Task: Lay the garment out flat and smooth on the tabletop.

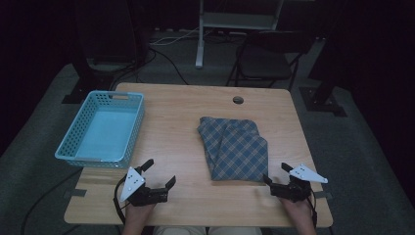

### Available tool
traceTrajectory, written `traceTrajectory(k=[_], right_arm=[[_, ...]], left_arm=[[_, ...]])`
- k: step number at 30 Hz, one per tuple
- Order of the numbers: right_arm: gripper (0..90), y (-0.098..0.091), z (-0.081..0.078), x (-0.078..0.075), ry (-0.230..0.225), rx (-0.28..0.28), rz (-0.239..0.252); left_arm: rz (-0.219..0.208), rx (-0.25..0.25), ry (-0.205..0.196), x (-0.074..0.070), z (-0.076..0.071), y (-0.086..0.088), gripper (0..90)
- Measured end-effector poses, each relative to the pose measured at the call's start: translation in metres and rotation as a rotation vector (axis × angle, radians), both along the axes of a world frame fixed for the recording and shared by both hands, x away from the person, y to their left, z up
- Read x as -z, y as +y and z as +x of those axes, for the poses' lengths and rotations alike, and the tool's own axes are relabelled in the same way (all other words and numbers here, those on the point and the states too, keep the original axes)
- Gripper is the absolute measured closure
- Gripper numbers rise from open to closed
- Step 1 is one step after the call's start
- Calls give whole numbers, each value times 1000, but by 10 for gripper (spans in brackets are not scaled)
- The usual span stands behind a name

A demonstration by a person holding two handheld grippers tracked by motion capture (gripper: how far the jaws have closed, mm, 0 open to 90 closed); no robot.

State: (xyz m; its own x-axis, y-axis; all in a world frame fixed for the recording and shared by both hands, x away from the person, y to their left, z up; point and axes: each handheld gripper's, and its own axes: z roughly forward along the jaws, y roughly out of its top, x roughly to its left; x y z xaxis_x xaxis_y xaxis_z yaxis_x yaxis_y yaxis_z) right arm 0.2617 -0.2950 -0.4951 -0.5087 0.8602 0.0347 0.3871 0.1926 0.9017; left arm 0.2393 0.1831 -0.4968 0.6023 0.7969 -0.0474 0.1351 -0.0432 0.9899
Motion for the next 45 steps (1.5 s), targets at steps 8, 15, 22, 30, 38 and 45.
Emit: traceTrajectory(k=[8,15,22,30,38,45], right_arm=[[119,0,0,0,11,-26,6],[119,2,2,0,48,-43,-16],[119,3,3,1,65,-57,-28],[119,6,3,1,84,-82,-50],[118,11,5,1,105,-122,-93],[119,11,4,-6,94,-152,-38]], left_arm=[[15,0,-13,0,-1,-1,16],[11,-4,-13,0,-1,-2,17],[12,0,-9,0,0,-1,16],[11,-2,-13,0,-1,-1,16],[4,-1,-14,0,-1,0,16],[4,1,-9,0,0,0,16]])
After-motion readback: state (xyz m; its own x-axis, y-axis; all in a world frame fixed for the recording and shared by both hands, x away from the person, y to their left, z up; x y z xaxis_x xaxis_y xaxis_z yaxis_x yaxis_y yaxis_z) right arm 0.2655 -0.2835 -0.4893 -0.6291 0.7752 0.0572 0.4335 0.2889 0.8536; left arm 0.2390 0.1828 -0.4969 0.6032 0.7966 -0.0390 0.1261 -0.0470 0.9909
